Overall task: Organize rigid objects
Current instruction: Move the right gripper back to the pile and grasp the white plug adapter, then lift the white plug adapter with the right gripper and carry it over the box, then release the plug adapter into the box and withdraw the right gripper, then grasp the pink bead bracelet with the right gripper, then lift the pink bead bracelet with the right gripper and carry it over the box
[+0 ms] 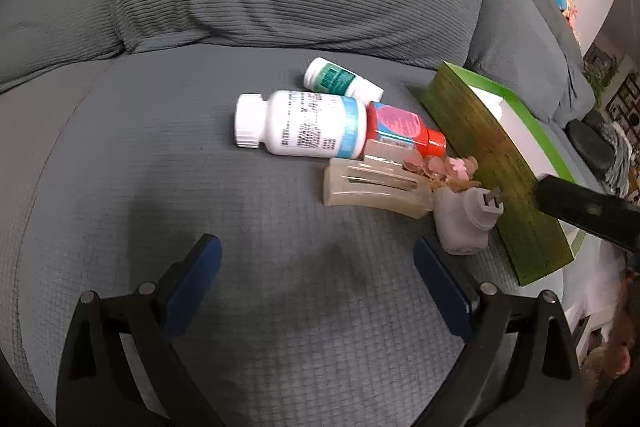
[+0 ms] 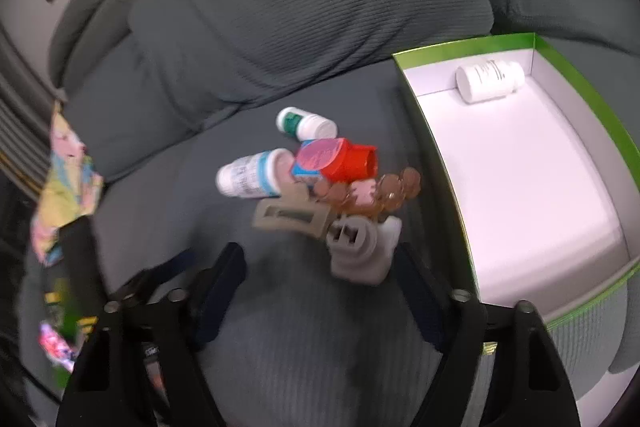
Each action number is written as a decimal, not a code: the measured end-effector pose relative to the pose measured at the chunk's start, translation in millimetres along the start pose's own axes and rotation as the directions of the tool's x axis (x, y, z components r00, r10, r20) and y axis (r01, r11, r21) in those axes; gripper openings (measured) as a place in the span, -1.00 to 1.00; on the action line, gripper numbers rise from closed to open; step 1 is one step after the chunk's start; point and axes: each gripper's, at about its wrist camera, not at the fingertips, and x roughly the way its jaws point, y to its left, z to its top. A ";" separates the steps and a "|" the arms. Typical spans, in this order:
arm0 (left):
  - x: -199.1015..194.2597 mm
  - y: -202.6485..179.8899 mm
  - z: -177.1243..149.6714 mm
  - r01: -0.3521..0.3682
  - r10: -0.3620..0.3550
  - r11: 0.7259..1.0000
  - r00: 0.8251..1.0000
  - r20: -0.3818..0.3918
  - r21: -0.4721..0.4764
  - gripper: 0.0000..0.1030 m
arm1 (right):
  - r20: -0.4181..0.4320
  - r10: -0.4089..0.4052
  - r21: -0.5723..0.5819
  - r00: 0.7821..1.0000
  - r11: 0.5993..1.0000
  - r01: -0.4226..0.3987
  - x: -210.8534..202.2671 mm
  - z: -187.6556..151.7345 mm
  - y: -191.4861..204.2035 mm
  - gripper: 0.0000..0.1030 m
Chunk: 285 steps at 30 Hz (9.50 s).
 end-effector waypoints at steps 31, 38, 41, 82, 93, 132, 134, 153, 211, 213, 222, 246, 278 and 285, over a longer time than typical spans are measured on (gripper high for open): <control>-14.4 21.2 -3.9 0.018 -0.017 0.997 1.000 0.015 -0.070 0.87 | -0.079 0.025 -0.082 0.997 0.996 -0.031 52.6 -22.4 3.1 -0.18; -12.6 19.3 -6.4 0.028 -0.028 0.998 1.000 0.008 -0.060 0.87 | -0.106 0.099 -0.124 0.989 0.986 -0.112 46.5 -30.8 17.3 -0.18; -9.1 15.6 -9.2 0.037 -0.038 0.998 0.999 -0.010 -0.048 0.88 | -0.100 0.112 -0.093 0.989 0.988 -0.121 38.1 -29.3 12.2 -0.14; 36.8 -67.2 -22.5 0.243 -0.238 0.967 0.969 -0.064 0.083 0.17 | -0.172 0.289 0.121 0.942 0.955 -0.271 82.3 -45.4 -26.7 0.20; 3.6 -99.2 -14.6 0.254 -0.267 0.950 0.962 0.054 0.182 0.19 | -0.069 0.277 0.053 0.958 0.960 -0.274 35.5 -37.0 -25.2 0.12; 37.0 -225.8 12.3 0.424 -0.435 0.839 0.899 -0.046 0.341 0.18 | 0.152 0.122 0.273 0.981 0.949 -0.160 -40.5 -8.0 -155.2 0.13; 39.0 -223.8 11.6 0.430 -0.437 0.840 0.898 -0.057 0.332 0.18 | 0.151 0.107 0.272 0.983 0.951 -0.145 -40.6 -7.3 -154.3 0.13; -8.4 -183.0 14.0 0.369 -0.393 0.869 0.919 0.007 0.329 0.66 | 0.207 0.018 0.230 0.978 0.971 -0.067 -56.0 2.6 -121.6 0.34; 43.3 -56.8 1.9 0.343 -0.346 0.938 0.929 -0.128 -0.047 0.20 | -0.301 0.106 -0.037 0.948 0.992 -0.123 75.1 16.7 -13.8 0.19; 43.0 -55.3 2.4 0.340 -0.344 0.939 0.930 -0.127 -0.046 0.20 | -0.305 0.104 -0.042 0.947 0.992 -0.122 74.2 14.3 -13.9 0.19; 48.3 -52.4 2.5 0.334 -0.339 0.941 0.929 -0.145 -0.059 0.20 | -0.279 0.101 -0.068 0.955 0.990 -0.124 70.8 11.4 -13.2 0.05; 64.4 -59.8 7.9 0.357 -0.366 0.930 0.920 -0.139 -0.089 0.20 | -0.338 0.194 0.033 0.921 0.980 -0.194 81.4 8.8 -20.6 0.13; 1.7 -92.8 23.4 0.378 -0.379 0.924 0.925 0.003 0.055 -0.01 | -0.111 0.328 0.011 0.938 0.944 -0.328 12.8 24.3 -17.0 -0.12; -3.0 -118.3 31.5 0.404 -0.408 0.908 0.913 0.016 0.113 -0.01 | -0.034 0.311 0.019 0.950 0.950 -0.311 -15.8 30.2 -33.6 -0.13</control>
